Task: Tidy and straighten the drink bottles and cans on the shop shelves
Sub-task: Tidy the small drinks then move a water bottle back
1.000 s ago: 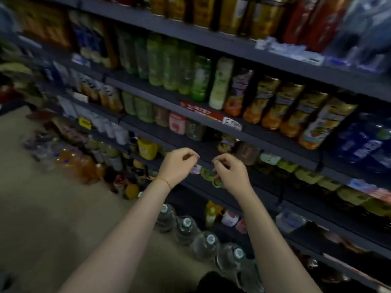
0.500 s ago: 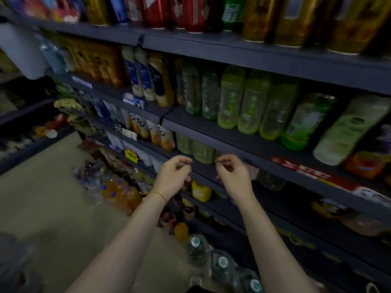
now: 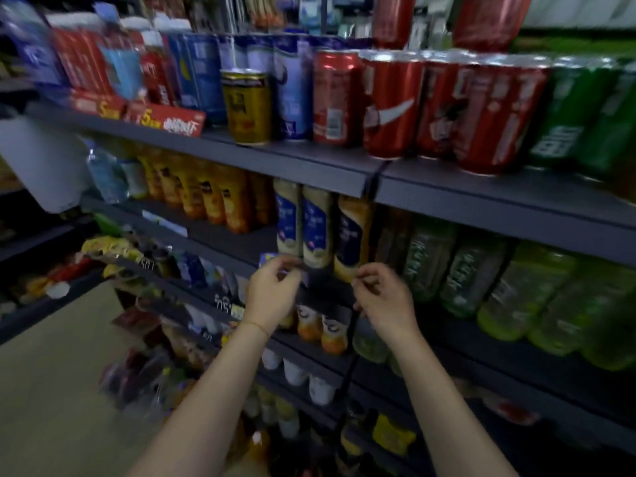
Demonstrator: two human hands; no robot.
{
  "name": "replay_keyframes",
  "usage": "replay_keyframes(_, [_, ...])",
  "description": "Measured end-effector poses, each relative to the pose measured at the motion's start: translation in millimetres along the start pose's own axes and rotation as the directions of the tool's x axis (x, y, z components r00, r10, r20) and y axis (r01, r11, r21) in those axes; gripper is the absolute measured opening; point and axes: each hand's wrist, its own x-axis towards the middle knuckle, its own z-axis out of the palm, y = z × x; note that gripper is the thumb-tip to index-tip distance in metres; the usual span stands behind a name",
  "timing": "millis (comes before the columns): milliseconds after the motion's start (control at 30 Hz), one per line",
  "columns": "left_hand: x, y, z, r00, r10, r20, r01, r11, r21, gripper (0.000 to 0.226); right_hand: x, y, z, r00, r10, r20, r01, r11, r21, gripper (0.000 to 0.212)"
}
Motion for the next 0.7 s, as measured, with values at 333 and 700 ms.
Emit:
replay_keyframes(333, [161.0, -26.8, -217.7, 0.945, 0.318, -0.071, -0.315, 0.948, 0.049, 0.025, 71.1, -132.5, 226.5, 0.962, -0.260, -0.080, 0.248, 0.959, -0.140, 0.019])
replay_keyframes(700, [306.4, 12.8, -333.2, 0.803, 0.550, -0.231, -0.479, 0.825, 0.300, 0.060, 174.7, -302.9, 324.3, 0.800, -0.567, -0.196, 0.448, 0.781, -0.435, 0.026])
